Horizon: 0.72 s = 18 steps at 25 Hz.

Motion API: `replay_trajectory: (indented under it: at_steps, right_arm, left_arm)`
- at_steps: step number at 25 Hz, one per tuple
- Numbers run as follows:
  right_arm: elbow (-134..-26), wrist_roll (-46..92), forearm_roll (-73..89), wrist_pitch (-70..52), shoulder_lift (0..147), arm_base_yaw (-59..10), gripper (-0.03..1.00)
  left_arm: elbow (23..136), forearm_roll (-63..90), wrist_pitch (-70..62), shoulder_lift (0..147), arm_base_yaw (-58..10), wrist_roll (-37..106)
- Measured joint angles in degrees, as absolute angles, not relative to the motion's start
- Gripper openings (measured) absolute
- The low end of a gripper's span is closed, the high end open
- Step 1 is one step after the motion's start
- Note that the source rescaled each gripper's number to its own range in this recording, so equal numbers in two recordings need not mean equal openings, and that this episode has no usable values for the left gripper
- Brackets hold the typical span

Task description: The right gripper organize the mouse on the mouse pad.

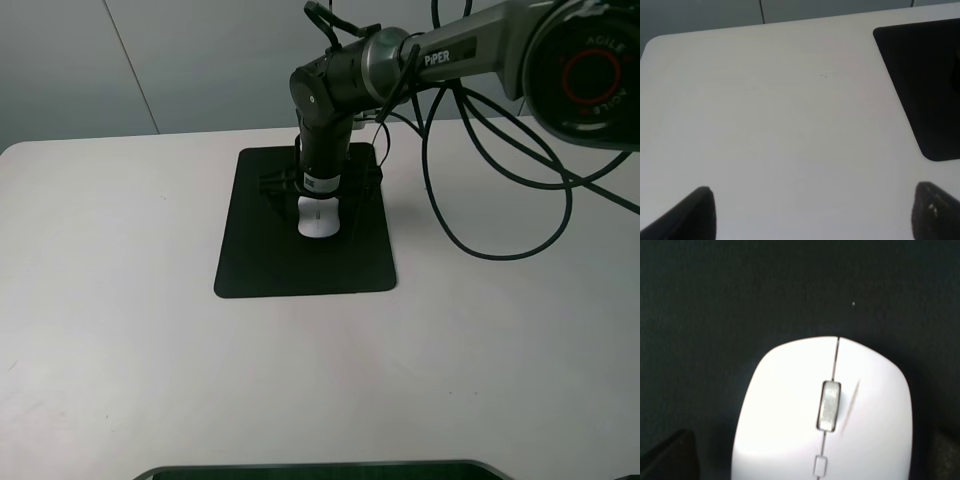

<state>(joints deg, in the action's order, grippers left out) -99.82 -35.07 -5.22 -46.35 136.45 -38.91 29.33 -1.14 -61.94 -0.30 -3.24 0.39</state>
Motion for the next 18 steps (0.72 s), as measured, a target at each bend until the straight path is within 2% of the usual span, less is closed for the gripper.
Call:
replay_trajectory:
  at_steps: [3, 12, 18]
  right_arm:
    - [-99.82, -35.07, -5.22, -46.35, 136.34, -38.91, 0.99]
    - [-99.49, -33.15, -3.46, -51.98, 129.31, -38.91, 0.99]
    - [-91.7, -31.36, -1.11, -53.17, 121.04, -37.41, 0.99]
  left_arm:
    - [29.33, -1.14, -61.94, -0.3, -3.24, 0.39]
    - [29.33, -1.14, -61.94, -0.3, -3.24, 0.39]
    - [29.33, -1.14, -61.94, -0.3, -3.24, 0.39]
